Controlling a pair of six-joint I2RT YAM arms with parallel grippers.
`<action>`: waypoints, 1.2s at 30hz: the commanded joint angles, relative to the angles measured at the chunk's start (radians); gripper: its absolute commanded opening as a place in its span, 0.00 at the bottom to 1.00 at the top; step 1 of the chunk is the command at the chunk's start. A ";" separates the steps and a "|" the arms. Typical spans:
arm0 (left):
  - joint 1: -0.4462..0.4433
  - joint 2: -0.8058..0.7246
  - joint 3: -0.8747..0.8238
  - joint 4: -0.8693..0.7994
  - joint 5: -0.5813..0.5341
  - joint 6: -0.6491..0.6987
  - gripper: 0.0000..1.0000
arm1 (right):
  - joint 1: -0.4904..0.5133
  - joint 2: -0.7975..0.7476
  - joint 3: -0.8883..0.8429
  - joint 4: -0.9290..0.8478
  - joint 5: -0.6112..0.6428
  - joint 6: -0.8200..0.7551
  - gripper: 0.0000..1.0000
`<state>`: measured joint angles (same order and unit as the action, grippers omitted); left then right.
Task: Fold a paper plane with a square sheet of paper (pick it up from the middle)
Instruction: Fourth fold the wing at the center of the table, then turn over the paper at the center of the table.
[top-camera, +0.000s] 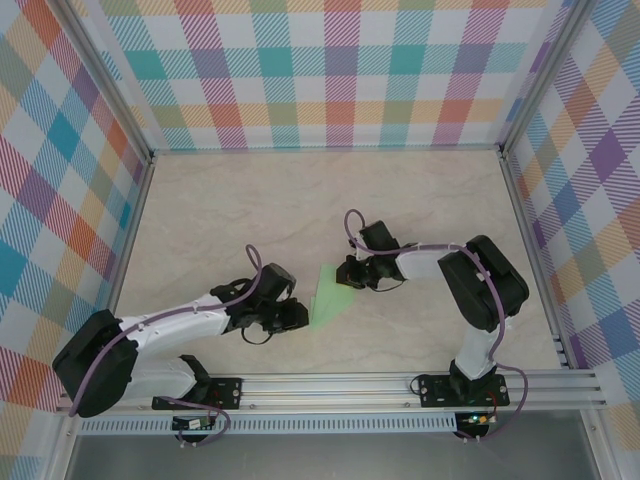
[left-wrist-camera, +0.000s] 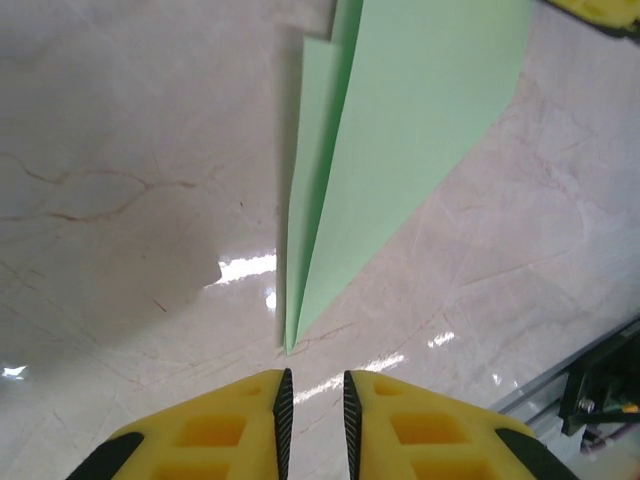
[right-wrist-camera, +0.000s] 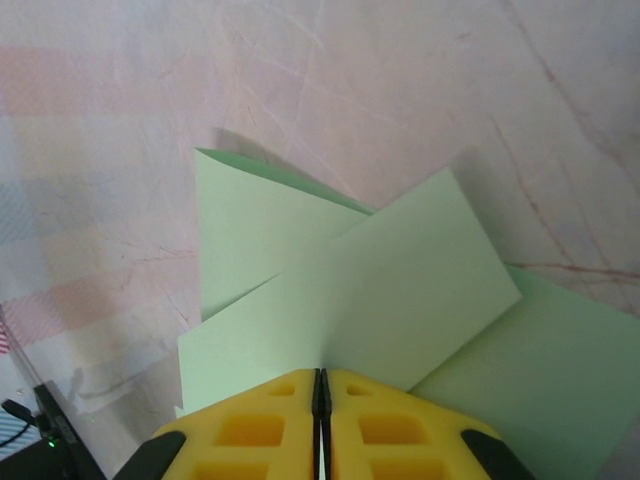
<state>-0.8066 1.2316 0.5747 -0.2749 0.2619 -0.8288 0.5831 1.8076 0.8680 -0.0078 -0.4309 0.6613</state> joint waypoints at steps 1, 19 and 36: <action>0.028 -0.004 0.041 -0.065 -0.071 0.015 0.23 | 0.009 -0.015 0.053 -0.150 0.016 -0.092 0.16; 0.063 0.334 0.345 -0.174 -0.095 0.201 0.35 | 0.011 -0.389 -0.172 -0.186 0.156 0.233 0.39; 0.065 0.466 0.440 -0.196 -0.110 0.234 0.39 | 0.050 -0.279 -0.235 -0.026 0.086 0.352 0.37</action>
<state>-0.7555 1.6810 0.9924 -0.4271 0.1627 -0.6151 0.6250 1.5093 0.6315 -0.0589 -0.3191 0.9920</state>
